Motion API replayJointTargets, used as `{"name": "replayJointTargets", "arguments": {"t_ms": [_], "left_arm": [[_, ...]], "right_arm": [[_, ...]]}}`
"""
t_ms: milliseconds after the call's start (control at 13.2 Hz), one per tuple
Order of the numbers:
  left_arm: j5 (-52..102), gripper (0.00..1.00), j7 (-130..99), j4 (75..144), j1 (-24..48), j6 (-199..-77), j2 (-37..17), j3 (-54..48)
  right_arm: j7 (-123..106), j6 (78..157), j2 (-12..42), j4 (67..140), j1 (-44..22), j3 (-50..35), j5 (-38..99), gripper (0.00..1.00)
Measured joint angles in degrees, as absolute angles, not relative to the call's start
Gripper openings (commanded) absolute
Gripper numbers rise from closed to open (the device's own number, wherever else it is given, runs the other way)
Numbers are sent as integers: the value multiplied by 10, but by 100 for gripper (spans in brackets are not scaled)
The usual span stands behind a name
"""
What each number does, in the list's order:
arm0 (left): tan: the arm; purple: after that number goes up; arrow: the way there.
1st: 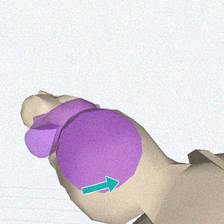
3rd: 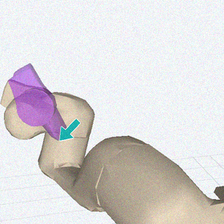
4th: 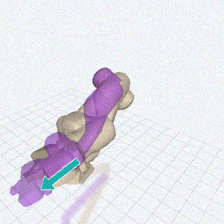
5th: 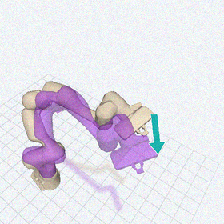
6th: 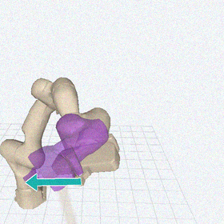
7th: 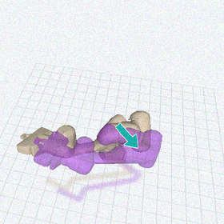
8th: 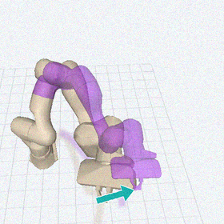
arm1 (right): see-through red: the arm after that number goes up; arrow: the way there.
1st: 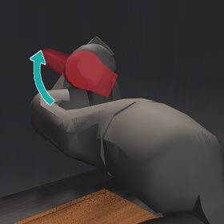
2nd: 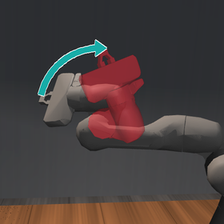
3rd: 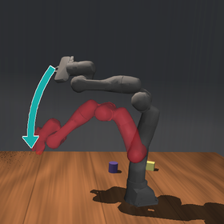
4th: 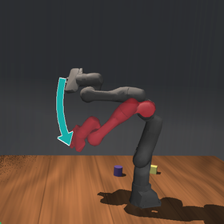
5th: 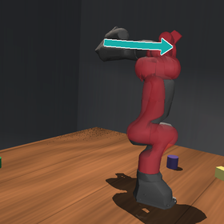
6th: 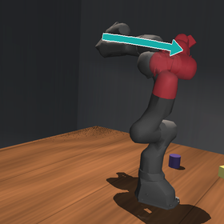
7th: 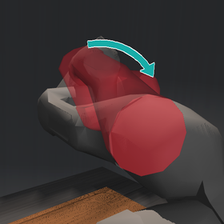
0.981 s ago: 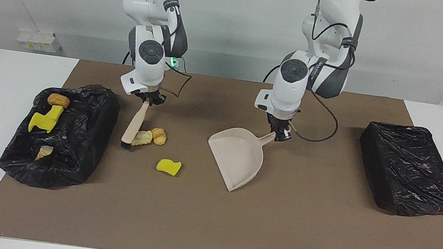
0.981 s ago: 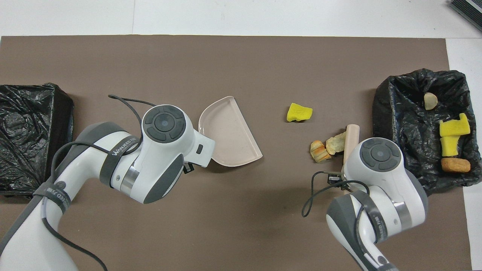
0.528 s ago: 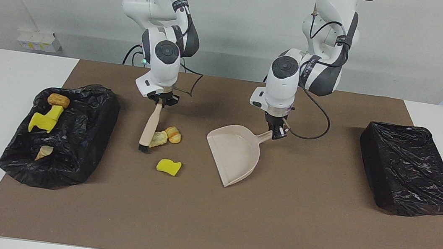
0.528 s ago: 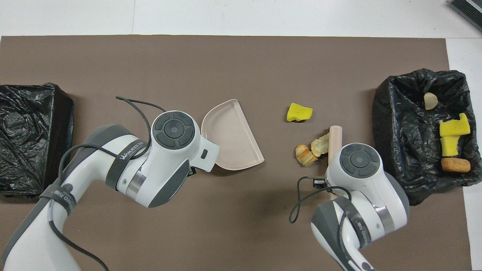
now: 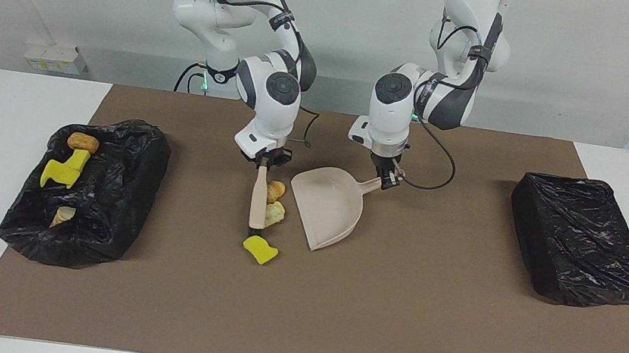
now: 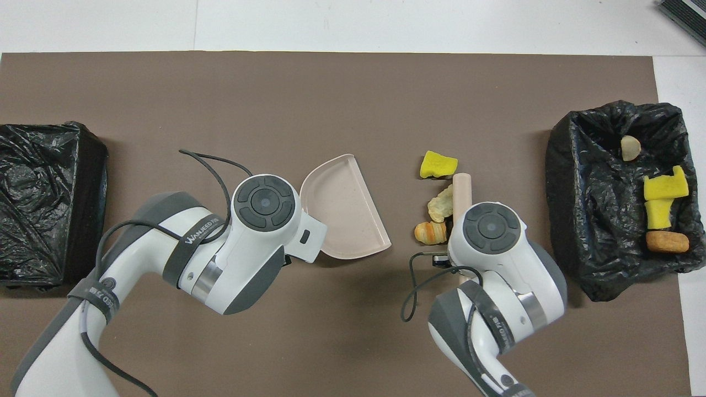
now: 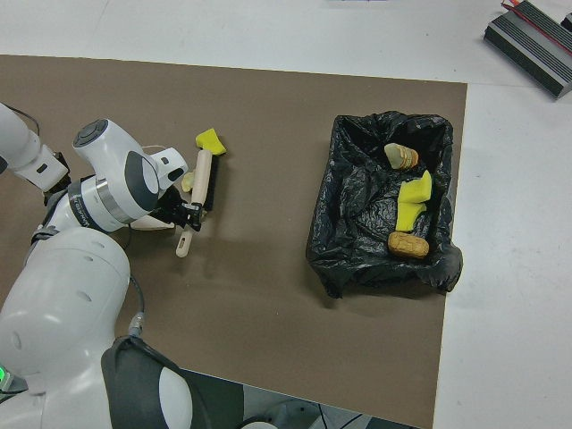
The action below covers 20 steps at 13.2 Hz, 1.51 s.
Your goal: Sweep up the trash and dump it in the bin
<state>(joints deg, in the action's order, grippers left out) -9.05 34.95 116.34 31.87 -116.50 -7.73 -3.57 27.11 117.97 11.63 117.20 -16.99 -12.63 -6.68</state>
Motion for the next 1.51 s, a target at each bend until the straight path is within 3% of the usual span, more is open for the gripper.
{"name": "replayJointTargets", "arguments": {"t_ms": [226, 604, 1132, 1509], "left_arm": [[-95, 0, 350, 1177, 320, -1170, -68, -36], [-96, 0, 350, 1183, 320, -1183, -66, -34], [-96, 0, 348, 1185, 320, -1188, -66, -33], [-96, 0, 335, 1187, 320, -1188, -66, -33]], "right_arm": [[191, 1179, 144, 1122, -176, -142, -27, 0], [163, 1152, 147, 1098, -174, -150, -24, 0], [106, 1112, 156, 1040, -102, -144, -104, 0], [56, 1112, 231, 985, -68, -143, -183, 0]]}}
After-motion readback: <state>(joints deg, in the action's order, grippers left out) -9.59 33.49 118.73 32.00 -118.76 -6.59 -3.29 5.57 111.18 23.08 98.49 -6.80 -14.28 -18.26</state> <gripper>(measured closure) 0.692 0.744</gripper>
